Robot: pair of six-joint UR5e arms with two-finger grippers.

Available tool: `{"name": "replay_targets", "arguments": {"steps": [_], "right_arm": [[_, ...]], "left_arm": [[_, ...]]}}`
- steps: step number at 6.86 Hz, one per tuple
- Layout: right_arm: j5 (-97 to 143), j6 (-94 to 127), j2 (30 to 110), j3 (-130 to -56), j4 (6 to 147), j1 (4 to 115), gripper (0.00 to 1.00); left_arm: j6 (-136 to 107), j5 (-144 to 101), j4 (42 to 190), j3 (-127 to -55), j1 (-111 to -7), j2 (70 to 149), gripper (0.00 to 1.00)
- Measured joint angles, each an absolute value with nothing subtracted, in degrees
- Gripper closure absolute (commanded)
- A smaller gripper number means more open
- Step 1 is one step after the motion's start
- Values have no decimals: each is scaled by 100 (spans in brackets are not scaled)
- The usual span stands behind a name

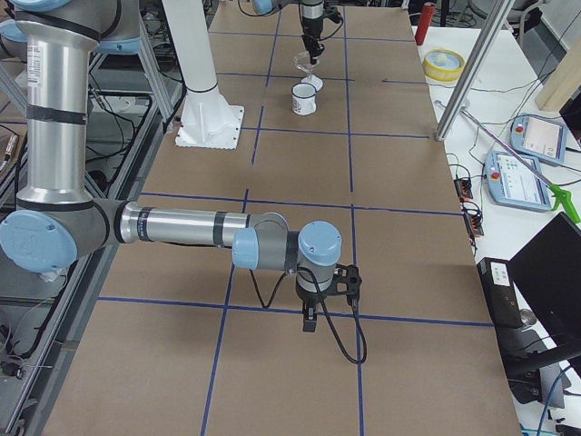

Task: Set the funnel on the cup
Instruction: 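Carry the glass funnel with the left gripper and lower it into the mug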

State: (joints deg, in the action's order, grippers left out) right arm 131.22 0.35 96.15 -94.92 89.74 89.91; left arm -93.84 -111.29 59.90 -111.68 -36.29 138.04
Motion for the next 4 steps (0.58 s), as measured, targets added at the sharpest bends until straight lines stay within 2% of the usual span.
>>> {"name": "replay_targets", "arguments": {"steps": [4], "right_arm": [[13122,35,9615,-9492,8973,8991,0]], "left_arm": [[-8635,-11179,6151,-10011,-3474,14018,100]]}}
